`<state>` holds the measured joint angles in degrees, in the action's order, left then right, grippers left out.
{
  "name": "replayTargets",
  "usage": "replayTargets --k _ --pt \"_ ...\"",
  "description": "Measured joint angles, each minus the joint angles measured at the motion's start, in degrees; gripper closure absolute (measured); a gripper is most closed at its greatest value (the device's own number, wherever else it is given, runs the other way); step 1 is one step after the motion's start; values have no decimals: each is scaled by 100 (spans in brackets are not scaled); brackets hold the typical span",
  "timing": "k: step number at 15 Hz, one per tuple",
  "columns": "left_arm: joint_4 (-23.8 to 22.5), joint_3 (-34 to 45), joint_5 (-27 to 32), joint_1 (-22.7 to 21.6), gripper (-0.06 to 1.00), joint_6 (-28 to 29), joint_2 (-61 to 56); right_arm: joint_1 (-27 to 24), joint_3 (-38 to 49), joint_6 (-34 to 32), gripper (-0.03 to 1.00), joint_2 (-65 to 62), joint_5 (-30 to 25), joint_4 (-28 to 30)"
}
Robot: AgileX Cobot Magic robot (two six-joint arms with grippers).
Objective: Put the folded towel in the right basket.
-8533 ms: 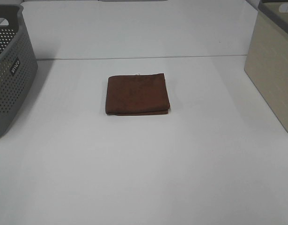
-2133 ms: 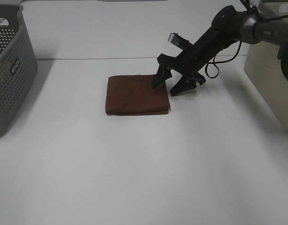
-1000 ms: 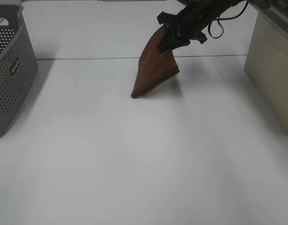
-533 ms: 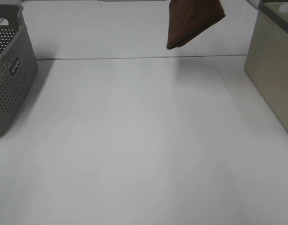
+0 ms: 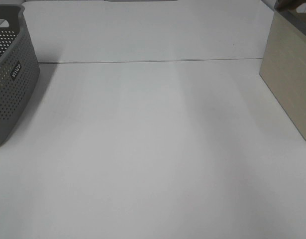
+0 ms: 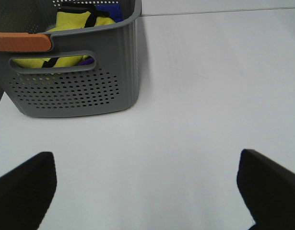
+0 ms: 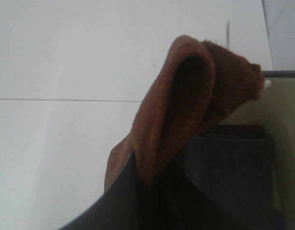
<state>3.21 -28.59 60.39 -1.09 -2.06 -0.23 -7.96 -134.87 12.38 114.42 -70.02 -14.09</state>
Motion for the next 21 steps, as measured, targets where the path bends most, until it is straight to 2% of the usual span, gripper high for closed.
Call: replayTargets --k 4,7,10,12,15,16,18,20,21 --pt "0 0 0 0 -3 0 0 -504 848 -11 91 -120 -6 166" --pt "0 0 0 0 -3 0 0 -516 1232 -69 91 -69 0 733" --pt "0 0 0 0 -3 0 0 -516 1301 -143 89 166 -11 848" --pt "0 0 0 0 -3 0 0 -516 1318 -189 78 246 -6 854" --pt "0 0 0 0 -3 0 0 -516 1318 -258 46 246 0 854" --pt "0 0 0 0 -3 0 0 -516 1318 -298 40 246 0 854" --pt "0 0 0 0 -3 0 0 -516 1318 -378 36 229 0 699" --pt "0 0 0 0 -3 0 0 -476 1318 -390 35 69 0 63" --pt "0 0 0 0 -3 0 0 -361 1318 -395 34 -52 0 0"
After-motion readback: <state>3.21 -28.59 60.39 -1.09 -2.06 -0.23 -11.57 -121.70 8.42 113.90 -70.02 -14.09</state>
